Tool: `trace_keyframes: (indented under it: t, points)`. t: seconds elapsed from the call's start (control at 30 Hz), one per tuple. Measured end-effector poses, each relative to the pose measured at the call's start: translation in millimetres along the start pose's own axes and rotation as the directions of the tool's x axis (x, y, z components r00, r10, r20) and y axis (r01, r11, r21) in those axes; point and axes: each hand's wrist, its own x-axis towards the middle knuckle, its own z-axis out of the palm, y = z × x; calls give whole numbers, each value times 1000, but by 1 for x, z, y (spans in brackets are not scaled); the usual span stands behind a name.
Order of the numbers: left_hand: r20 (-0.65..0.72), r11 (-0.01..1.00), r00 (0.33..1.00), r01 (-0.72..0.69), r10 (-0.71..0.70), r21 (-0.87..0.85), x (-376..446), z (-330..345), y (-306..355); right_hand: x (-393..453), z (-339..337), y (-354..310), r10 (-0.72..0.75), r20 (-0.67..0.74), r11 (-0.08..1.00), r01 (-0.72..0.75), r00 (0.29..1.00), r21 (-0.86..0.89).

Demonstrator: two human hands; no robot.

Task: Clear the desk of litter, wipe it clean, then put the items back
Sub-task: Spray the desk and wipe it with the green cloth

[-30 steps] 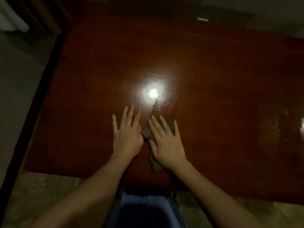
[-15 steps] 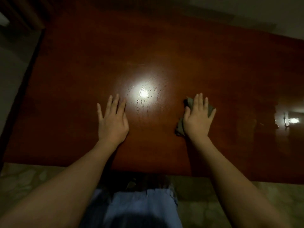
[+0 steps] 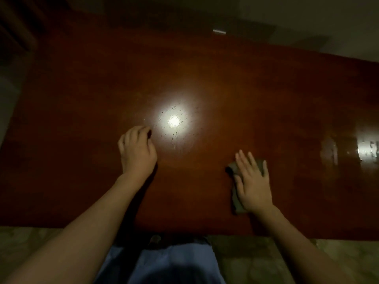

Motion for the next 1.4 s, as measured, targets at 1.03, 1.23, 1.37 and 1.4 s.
trace_keyframes:
  t: [1.03,1.23,1.37,1.4]
  points:
    - [87,974,996,-33,14,225,150,70,100,252,-68,-32,-212,-67,977,211,975,-28]
    - [102,973,995,-21,-3,230,150,72,98,212,-64,39,-223,-38,974,221,974,-50]
    - [98,969,995,-12,-12,247,152,75,98,271,-93,74,215,-72,976,-212,974,44]
    - [96,968,995,-10,-15,251,152,75,98,292,-101,75,289,-86,957,-284,954,62]
